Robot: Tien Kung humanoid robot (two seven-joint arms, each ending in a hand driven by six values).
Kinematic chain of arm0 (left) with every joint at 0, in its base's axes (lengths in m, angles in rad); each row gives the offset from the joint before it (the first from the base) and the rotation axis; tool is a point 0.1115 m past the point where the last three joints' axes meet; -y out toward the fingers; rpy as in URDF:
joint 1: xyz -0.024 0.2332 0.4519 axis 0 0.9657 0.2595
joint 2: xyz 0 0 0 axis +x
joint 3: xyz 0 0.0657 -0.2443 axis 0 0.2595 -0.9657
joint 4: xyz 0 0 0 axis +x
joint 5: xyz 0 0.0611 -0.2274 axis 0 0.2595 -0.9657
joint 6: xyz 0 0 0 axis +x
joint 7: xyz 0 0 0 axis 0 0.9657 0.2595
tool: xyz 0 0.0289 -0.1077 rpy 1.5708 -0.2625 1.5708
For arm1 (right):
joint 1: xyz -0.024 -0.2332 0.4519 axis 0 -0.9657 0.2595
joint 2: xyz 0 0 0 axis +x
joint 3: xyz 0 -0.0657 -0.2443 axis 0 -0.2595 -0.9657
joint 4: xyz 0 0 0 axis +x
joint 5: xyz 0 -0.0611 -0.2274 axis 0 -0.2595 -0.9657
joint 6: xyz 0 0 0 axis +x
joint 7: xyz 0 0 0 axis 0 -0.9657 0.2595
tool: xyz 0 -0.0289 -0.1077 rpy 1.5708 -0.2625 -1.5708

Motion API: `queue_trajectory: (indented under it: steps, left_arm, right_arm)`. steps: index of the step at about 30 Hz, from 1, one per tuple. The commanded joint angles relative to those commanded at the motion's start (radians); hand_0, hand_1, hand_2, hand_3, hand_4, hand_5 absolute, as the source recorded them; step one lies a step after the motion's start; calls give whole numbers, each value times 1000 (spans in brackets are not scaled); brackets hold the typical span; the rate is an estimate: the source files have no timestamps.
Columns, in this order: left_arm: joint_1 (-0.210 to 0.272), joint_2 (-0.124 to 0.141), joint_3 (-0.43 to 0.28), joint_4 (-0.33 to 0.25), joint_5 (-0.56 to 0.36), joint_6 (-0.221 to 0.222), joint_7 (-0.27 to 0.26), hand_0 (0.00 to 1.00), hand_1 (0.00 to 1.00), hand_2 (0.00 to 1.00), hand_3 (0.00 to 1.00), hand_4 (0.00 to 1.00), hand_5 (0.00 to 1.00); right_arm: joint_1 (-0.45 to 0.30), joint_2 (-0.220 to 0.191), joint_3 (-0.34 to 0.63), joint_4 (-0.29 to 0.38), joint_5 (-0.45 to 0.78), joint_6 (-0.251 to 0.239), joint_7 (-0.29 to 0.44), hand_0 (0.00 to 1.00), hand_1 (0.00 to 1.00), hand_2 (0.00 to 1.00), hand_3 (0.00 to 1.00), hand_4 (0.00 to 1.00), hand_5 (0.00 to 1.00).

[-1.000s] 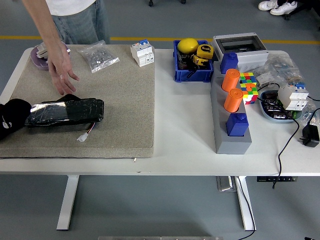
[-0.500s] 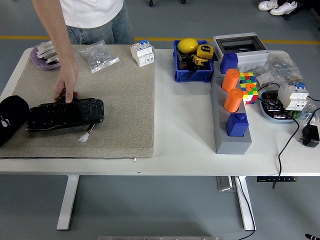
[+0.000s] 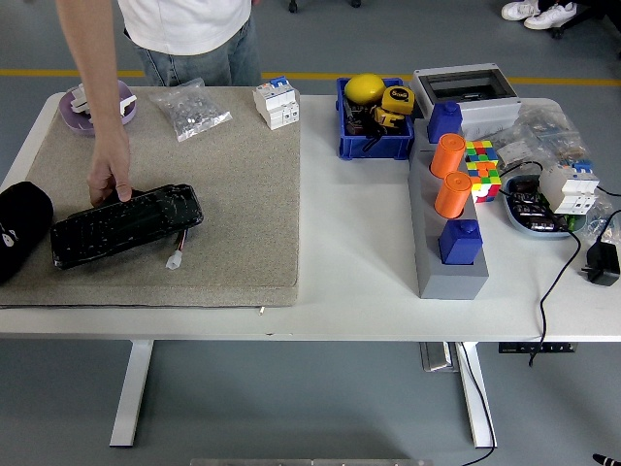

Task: Pick the rag up,wipe the panel,place it on the desk

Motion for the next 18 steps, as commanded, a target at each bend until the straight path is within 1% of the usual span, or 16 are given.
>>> queue_trajectory:
  steps: [2,3,6,7,8,9,10,12,14,16,18]
  left_arm:
    - [14,1,-35,-24,30,4,15,241,246,611,528,40,2]
    - [24,1,-60,-44,50,7,24,234,194,607,493,24,2]
    - [55,2,-120,-106,96,11,50,234,194,607,493,24,2]
    - [59,3,-127,-115,101,12,53,234,194,607,493,24,2]
    - [77,4,-149,-147,124,20,66,234,194,607,493,24,2]
    - [94,5,-167,-177,146,25,81,222,158,603,472,15,2]
    - [111,7,-181,-213,170,28,95,222,158,603,472,15,2]
    - [142,11,-194,-276,207,33,121,222,158,603,472,15,2]
    - [169,16,-193,-332,242,35,149,222,158,603,472,15,2]
    - [194,16,-187,-381,265,33,177,224,158,605,466,14,2]
    - [214,13,-179,-411,272,32,194,224,158,605,466,14,2]
  right_arm:
    - [1,0,-1,-1,0,0,-1,735,473,708,700,998,586]
    - [1,1,-2,-1,0,1,-1,734,473,708,706,998,589]
    - [0,1,-2,-2,1,1,-1,734,473,708,706,998,589]
    - [0,1,-2,-2,1,2,-1,734,473,708,706,998,589]
    - [-1,1,-1,-2,1,1,-1,734,473,708,706,998,589]
    - [-1,1,-1,-2,1,2,-1,734,473,709,708,998,595]
    - [-1,1,-2,-2,1,2,-1,734,473,709,708,998,595]
    - [-2,1,2,-3,0,1,-1,734,473,709,708,998,595]
    - [-2,1,3,-3,-1,2,-1,734,473,709,708,998,595]
    - [-2,1,4,-3,-1,2,-1,734,473,709,709,998,597]
    - [-2,0,5,-3,-2,1,0,734,473,709,709,998,597]
